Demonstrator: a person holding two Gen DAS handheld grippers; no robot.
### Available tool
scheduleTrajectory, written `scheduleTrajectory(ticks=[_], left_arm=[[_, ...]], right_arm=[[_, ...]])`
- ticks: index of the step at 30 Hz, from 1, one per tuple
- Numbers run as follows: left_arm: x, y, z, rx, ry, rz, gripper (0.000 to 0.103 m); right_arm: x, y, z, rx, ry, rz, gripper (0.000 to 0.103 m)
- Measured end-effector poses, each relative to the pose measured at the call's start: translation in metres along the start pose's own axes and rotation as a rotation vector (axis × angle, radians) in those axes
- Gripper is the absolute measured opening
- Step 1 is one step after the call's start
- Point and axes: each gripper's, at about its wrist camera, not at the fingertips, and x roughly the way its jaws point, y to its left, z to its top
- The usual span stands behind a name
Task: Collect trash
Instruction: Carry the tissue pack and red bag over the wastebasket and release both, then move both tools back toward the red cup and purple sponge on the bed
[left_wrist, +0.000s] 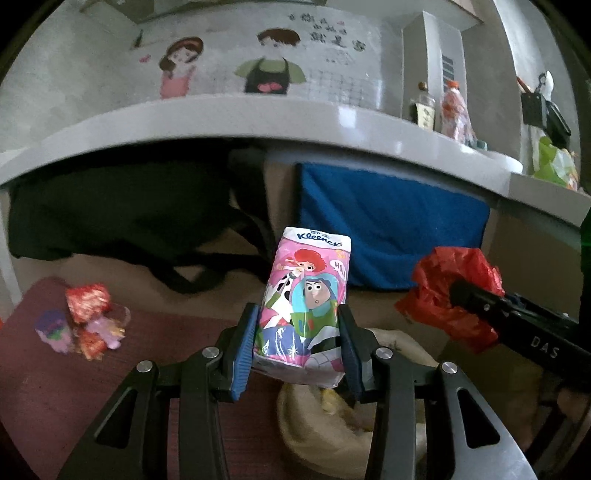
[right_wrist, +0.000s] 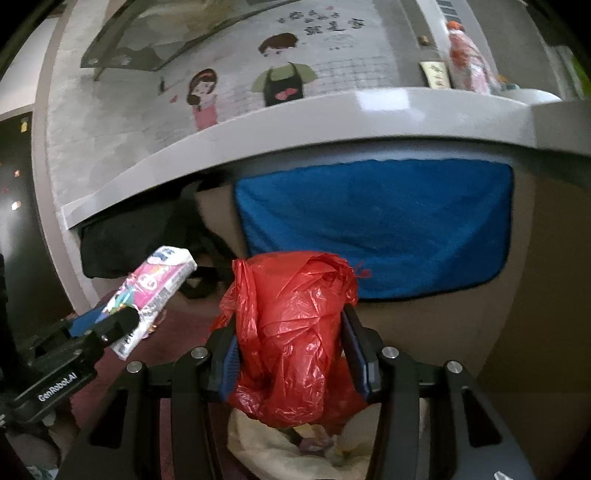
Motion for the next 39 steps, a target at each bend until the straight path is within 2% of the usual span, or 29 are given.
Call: scheduleTrajectory(ticks=[9, 11, 12, 14, 18, 21, 31, 34, 39], left_arm=[[0.056, -0.016, -0.016, -0.013, 0.110, -0.064, 0.043], [0.073, -0.015, -0.021, -0.027, 0.157, -0.127, 0.045], [0.086, -0.013, -0.024, -0.045, 0.199, -0.193, 0.049], [0.105, -0.011, -0.030, -0.056, 0.252, -0.244, 0.056], [0.122, 0.003, -0.038, -0.108, 0.293, -0.224, 0.057], [0.121, 0.014, -0.039, -0.124, 0.287, -0.193, 0.057], [0.093, 0.061, -0.035, -0.163, 0.260, -0.110, 0.057], [0.077, 0.081, -0.033, -0.169, 0.245, -0.082, 0.057], [0.056, 0.132, -0.030, -0.176, 0.217, -0.026, 0.057]], right_arm=[[0.025, -0.030, -0.015, 0.038, 0.058, -0.032, 0.045], [0.031, -0.034, -0.018, 0.051, 0.068, -0.037, 0.047], [0.035, -0.038, -0.022, 0.056, 0.064, -0.034, 0.048], [0.045, -0.043, -0.028, 0.055, 0.074, -0.061, 0.052], [0.077, -0.057, -0.047, 0.111, 0.190, -0.089, 0.054], [0.082, -0.061, -0.058, 0.133, 0.212, -0.092, 0.054], [0.063, -0.046, -0.047, 0.125, 0.185, -0.101, 0.055], [0.054, -0.031, -0.039, 0.109, 0.169, -0.083, 0.055], [0.051, 0.021, -0.028, 0.036, 0.131, -0.041, 0.054]])
